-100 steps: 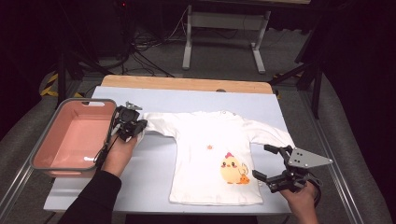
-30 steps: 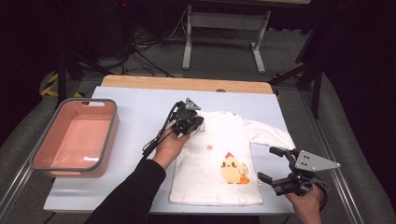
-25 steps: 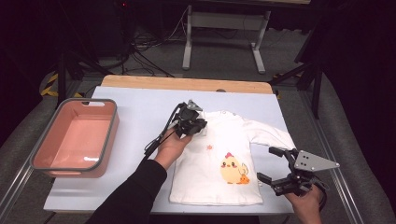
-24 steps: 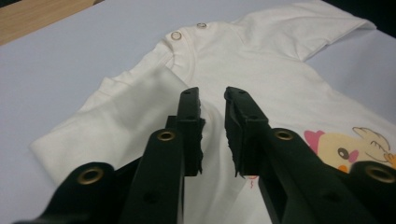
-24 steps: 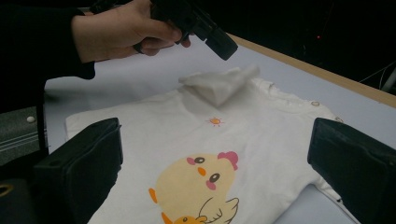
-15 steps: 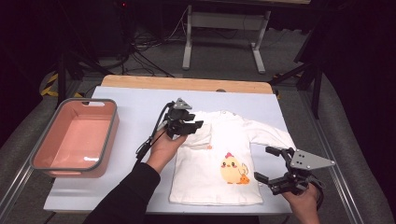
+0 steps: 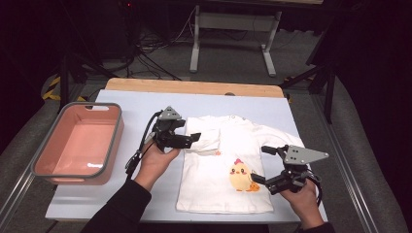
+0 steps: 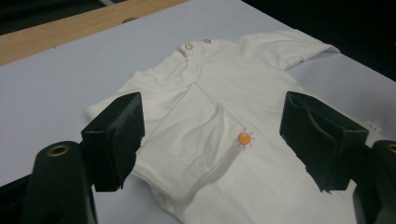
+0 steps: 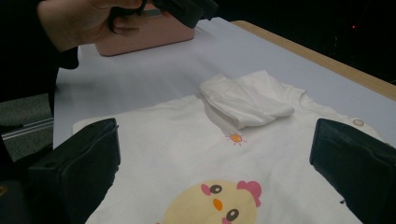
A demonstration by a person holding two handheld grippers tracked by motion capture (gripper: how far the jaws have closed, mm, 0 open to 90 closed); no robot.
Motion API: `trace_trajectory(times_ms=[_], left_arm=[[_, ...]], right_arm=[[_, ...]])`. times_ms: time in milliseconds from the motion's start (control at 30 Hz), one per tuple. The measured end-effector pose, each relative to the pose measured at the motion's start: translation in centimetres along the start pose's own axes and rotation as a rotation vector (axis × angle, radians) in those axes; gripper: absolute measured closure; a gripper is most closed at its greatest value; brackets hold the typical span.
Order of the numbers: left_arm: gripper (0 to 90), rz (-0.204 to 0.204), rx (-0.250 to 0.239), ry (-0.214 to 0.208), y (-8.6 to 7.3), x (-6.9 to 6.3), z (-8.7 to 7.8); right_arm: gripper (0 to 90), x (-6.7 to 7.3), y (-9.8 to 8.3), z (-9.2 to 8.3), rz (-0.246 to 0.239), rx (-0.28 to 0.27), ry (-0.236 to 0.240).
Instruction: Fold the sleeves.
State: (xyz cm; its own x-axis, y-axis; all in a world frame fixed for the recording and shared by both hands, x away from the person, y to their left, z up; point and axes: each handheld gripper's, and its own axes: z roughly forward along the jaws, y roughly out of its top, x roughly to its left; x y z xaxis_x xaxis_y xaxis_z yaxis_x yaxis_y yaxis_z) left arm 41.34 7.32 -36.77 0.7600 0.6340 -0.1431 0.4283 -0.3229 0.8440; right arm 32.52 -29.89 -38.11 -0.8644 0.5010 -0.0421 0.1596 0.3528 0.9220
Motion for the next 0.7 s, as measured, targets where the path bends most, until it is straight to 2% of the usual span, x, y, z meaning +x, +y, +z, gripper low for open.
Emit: trace_trajectory(times_ms=[133, 267, 333, 433, 467, 567, 633, 700], left_arm=[[20.5, 0.027, 0.008, 0.01, -0.6, -0.4, -1.1], [16.3, 0.061, 0.01, 0.025, -1.3, -0.7, -2.4], [15.4, 0.063, 0.001, 0.027, -1.7, -0.7, -3.1], [13.5, 0.047, -0.009, 0.011, -2.5, -0.4, -3.9], [13.0, 0.029, -0.01, 0.003, -2.8, -0.4, -4.1], [12.1, 0.03, -0.022, 0.012, -3.3, -0.1, -4.5], [11.5, 0.027, -0.032, 0.012, -3.9, 0.2, -5.0], [11.0, 0.038, -0.023, 0.021, -4.3, 0.3, -5.3]], right_arm=[[3.5, -0.4, 0.6, 1.1, -0.013, 0.017, 0.017], [6.9, -0.9, 1.3, 2.2, 0.004, 0.034, 0.024], [10.0, -0.9, 1.7, 2.8, -0.01, 0.061, 0.015], [14.8, -1.0, 2.3, 3.8, -0.028, 0.09, 0.009], [15.9, -1.0, 2.5, 4.2, -0.036, 0.098, 0.002], [18.9, -1.0, 2.9, 4.8, -0.047, 0.104, -0.001], [23.2, -1.0, 3.3, 5.9, -0.045, 0.12, 0.009], [25.3, -1.1, 3.4, 6.5, -0.041, 0.132, 0.019]])
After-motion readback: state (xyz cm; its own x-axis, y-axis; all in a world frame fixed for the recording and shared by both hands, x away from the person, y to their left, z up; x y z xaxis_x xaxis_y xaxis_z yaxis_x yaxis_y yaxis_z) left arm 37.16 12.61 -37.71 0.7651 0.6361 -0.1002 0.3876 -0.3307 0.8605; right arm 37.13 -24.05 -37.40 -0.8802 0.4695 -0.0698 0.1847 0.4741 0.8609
